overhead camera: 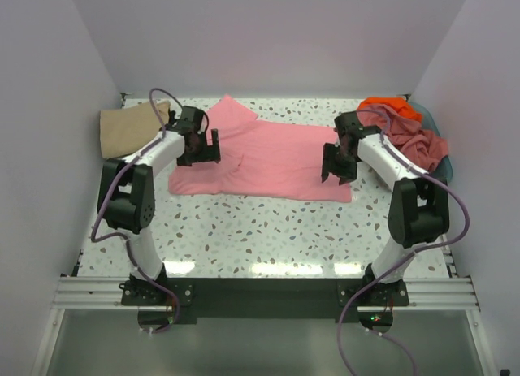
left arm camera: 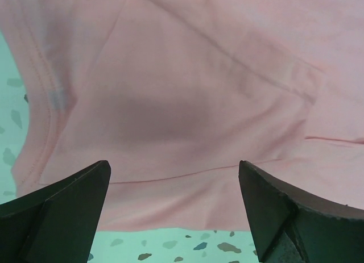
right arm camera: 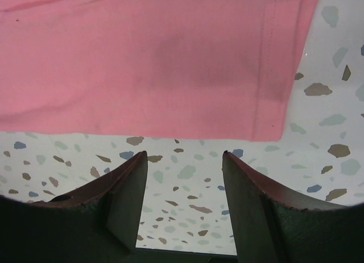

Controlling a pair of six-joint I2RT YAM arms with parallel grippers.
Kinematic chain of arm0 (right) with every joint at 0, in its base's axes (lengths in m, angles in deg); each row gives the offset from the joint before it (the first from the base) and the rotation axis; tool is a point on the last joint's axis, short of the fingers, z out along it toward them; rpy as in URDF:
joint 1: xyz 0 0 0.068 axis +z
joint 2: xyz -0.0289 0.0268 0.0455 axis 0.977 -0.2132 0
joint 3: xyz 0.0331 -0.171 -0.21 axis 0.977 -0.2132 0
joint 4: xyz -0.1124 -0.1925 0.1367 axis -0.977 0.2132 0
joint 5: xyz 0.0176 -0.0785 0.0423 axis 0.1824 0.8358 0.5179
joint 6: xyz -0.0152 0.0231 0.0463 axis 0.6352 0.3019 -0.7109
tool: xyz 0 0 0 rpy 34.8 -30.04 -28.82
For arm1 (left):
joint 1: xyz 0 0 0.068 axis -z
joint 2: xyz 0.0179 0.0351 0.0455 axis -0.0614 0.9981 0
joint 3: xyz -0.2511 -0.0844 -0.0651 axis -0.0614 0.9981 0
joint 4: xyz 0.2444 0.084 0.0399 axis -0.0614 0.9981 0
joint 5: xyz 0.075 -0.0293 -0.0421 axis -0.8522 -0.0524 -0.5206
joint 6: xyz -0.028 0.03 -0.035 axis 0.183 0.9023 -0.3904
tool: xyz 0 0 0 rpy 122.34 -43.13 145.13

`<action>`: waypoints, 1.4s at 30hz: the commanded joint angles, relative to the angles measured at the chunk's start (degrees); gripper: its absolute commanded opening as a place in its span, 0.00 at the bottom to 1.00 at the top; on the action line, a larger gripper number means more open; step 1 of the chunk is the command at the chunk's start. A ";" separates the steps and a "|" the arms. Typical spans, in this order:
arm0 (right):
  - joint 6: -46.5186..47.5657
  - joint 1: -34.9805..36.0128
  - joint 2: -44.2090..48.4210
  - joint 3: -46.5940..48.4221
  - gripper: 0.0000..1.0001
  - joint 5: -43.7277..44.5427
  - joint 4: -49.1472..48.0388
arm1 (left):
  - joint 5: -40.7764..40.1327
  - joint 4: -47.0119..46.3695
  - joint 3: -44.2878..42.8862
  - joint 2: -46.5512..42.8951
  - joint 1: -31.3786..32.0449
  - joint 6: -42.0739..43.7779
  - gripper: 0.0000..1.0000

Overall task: Fold and stack the t-shirts
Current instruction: Fold the tshirt

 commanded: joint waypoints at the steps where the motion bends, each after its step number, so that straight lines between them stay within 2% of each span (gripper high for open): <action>1: -0.47 0.16 -2.30 2.26 0.59 -1.38 -1.50 | 2.58 -5.11 4.35 -2.32 -0.88 -1.53 1.00; 7: 0.41 0.16 -5.30 1.12 0.59 -1.73 -5.45 | 5.13 -8.54 8.66 -2.67 -1.50 -2.94 1.00; 19: 1.64 0.16 -7.06 -8.81 0.59 3.01 -14.08 | 3.82 -9.86 14.81 -3.37 -2.38 -0.48 1.00; 28: -0.11 0.07 -7.15 -13.03 0.58 1.87 -9.95 | 1.09 -7.31 22.54 -8.46 -2.38 -0.92 1.00; 35: -1.44 0.07 -3.63 -16.37 0.58 -1.02 -5.12 | 1.62 -6.17 29.31 -13.74 -2.38 -3.03 1.00; 39: -1.35 0.16 -0.91 -17.43 0.58 -3.13 -2.05 | 2.58 -5.20 30.64 -15.67 -2.38 -3.82 1.00; 42: -1.09 0.07 1.55 -16.47 0.58 -3.40 0.24 | 2.67 -3.36 28.54 -17.17 -2.38 -3.82 1.00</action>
